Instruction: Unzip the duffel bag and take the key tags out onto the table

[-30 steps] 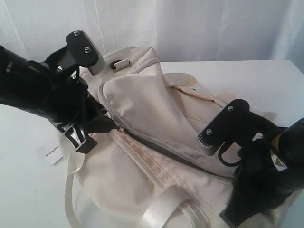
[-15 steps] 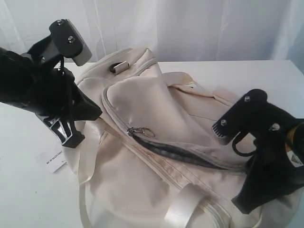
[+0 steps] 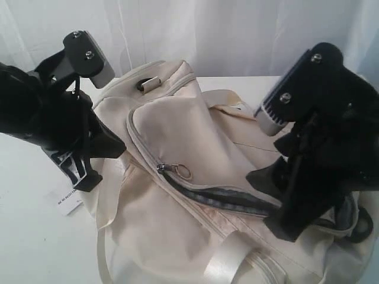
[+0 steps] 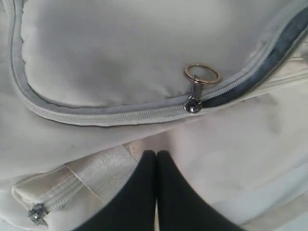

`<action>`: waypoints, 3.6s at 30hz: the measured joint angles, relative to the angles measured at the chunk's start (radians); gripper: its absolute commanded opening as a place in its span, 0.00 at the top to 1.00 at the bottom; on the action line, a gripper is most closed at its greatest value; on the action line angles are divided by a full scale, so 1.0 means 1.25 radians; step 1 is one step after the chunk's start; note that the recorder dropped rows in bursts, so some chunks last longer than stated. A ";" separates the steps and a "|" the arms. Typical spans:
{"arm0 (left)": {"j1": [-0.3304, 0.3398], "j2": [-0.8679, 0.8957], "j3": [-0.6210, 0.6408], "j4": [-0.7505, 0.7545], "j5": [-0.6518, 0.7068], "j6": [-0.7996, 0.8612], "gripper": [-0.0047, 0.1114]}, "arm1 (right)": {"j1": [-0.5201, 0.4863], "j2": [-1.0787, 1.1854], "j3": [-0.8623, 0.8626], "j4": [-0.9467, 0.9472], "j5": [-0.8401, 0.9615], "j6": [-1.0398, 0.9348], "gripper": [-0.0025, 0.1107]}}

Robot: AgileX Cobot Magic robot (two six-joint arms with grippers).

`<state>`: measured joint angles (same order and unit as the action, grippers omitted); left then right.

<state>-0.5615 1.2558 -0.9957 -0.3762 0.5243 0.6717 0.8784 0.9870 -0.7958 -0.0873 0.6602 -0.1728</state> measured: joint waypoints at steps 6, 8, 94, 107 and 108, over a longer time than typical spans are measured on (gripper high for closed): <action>0.000 0.000 0.000 -0.018 0.000 0.005 0.96 | 0.000 0.076 0.000 0.153 -0.075 -0.265 0.49; 0.000 0.000 0.000 -0.018 0.000 0.007 0.96 | 0.000 0.119 0.000 0.165 -0.077 -0.286 0.49; -0.161 0.456 -0.431 0.104 0.437 -0.022 0.47 | 0.000 0.071 -0.072 -0.179 0.118 0.300 0.40; -0.163 0.424 -0.470 0.093 0.445 0.157 0.47 | 0.000 0.071 -0.072 -0.179 0.120 0.300 0.40; -0.163 0.424 -0.470 0.093 0.445 0.157 0.47 | 0.000 0.071 -0.072 -0.179 0.120 0.300 0.40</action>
<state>-0.7651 1.7855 -1.5833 -0.2602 1.0800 0.8684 0.8784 1.0758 -0.8853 -0.3114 0.8098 0.2020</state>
